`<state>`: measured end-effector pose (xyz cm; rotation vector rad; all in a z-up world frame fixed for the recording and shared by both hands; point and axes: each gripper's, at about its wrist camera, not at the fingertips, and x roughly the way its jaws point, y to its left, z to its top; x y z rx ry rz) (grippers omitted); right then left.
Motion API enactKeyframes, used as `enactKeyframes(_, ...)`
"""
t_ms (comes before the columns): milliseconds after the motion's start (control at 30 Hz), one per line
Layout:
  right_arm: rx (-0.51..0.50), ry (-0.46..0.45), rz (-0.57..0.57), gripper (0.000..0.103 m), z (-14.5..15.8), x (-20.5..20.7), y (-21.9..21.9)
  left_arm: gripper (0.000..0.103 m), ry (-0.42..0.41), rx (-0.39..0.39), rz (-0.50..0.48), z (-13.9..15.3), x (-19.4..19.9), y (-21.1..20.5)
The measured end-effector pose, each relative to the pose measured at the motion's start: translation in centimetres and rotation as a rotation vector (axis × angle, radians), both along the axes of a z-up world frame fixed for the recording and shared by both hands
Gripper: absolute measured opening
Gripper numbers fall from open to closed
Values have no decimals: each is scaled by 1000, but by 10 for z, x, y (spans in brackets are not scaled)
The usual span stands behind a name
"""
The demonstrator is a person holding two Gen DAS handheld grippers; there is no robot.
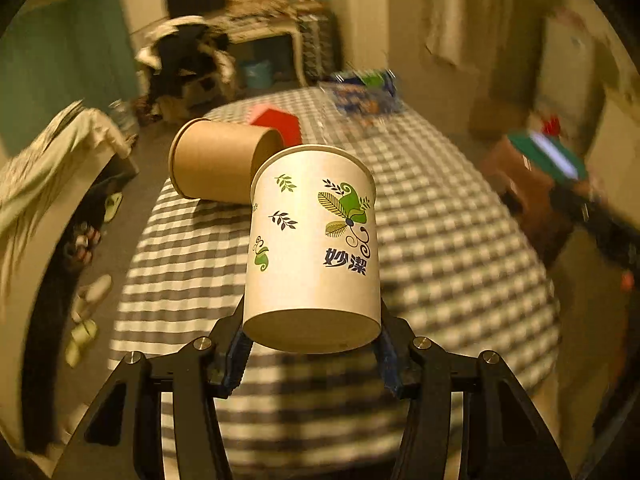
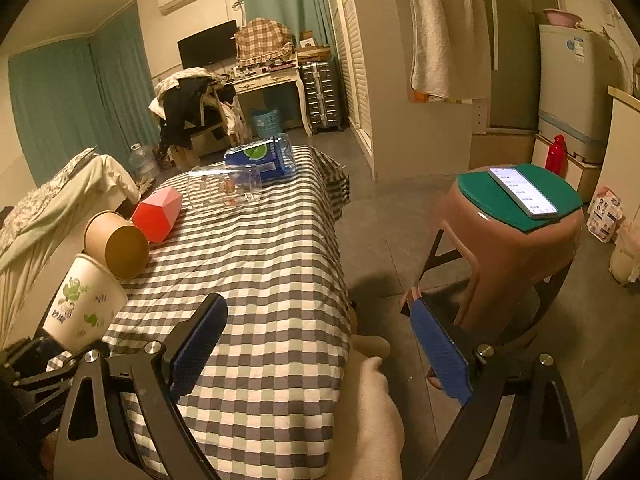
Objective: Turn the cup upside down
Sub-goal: 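Rotate the held cup with the left gripper so its rim faces down, then lower the cup rim-down onto the table and open the left gripper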
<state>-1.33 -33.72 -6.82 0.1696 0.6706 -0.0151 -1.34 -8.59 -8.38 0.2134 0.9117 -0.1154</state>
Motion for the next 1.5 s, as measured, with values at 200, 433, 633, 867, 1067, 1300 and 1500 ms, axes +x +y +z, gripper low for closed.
enactKeyframes(200,22,8,6,93,-5,5,0,55,191,194,-170,13,-1,0)
enactKeyframes(433,48,32,9,93,-16,18,-3,55,445,377,-302,3,19,-21)
enactKeyframes(633,64,68,-10,93,-28,31,-14,55,514,430,-348,-8,46,-42)
enactKeyframes(867,84,81,-42,93,-34,38,-29,55,540,467,-379,-16,74,-61)
enactKeyframes(1067,89,92,-49,93,-38,42,-34,55,496,431,-394,-13,85,-68)
enactKeyframes(1300,70,86,-51,93,-33,42,-31,55,388,351,-385,-14,85,-60)
enactKeyframes(1500,32,56,-21,93,-20,36,-16,55,323,285,-368,-12,76,-41)
